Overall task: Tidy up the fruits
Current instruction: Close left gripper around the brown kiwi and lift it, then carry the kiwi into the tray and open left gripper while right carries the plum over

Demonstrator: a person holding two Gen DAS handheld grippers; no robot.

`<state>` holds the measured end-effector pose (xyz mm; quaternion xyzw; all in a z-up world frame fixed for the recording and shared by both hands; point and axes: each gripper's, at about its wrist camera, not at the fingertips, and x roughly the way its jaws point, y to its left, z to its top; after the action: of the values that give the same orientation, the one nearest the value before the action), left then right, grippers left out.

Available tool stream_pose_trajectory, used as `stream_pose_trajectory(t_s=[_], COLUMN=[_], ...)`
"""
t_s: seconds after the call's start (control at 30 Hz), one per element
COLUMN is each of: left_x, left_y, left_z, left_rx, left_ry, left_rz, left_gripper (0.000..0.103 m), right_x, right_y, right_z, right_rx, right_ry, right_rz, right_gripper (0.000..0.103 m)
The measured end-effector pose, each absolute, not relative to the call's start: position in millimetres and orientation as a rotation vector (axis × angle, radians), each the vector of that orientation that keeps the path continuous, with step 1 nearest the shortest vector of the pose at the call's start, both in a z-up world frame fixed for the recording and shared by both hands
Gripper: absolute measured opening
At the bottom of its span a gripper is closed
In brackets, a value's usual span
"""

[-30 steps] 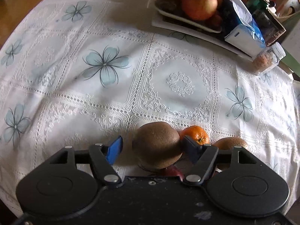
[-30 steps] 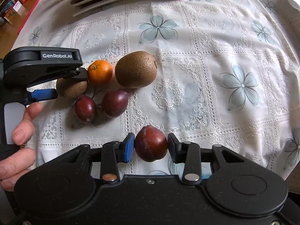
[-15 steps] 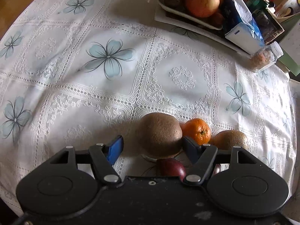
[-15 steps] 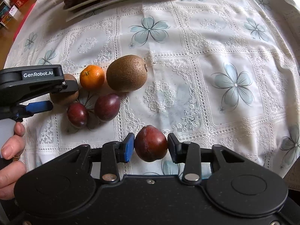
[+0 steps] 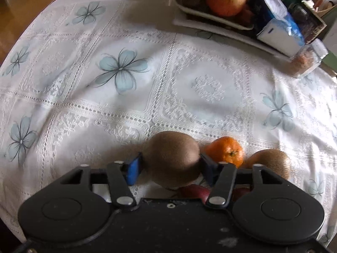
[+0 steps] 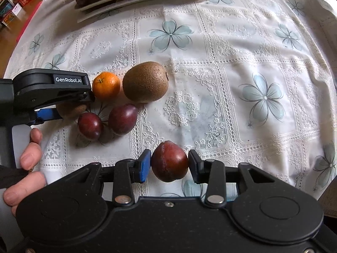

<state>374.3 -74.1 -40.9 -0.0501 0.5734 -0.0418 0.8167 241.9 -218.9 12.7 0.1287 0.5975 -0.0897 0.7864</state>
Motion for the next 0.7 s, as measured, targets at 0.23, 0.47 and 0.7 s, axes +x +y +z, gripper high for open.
stream_pose_trajectory(t_s=[0.23,0.47,0.7], left_x=[364.4,328.8,262.6], left_y=[-71.2,-62.6,-48.4], left_z=[-31.6,4.4,27.2], left_rx=[-0.114,-0.106,-0.046], left_ry=[1.209,1.14,1.032], left_rz=[-0.065,-0.101,-0.124], left_gripper=[0.057,0.057,0.057], right_x=[239.3,233.2,220.1], right_y=[-226.4,-245.8,-269.0], right_z=[26.2,39.7,48.3], right_rx=[0.283,0.335,0.366], right_ry=[1.23,1.179,1.121], right_rz=[-0.209,-0.227,-0.286], right_gripper=[0.048,0.048,0.048])
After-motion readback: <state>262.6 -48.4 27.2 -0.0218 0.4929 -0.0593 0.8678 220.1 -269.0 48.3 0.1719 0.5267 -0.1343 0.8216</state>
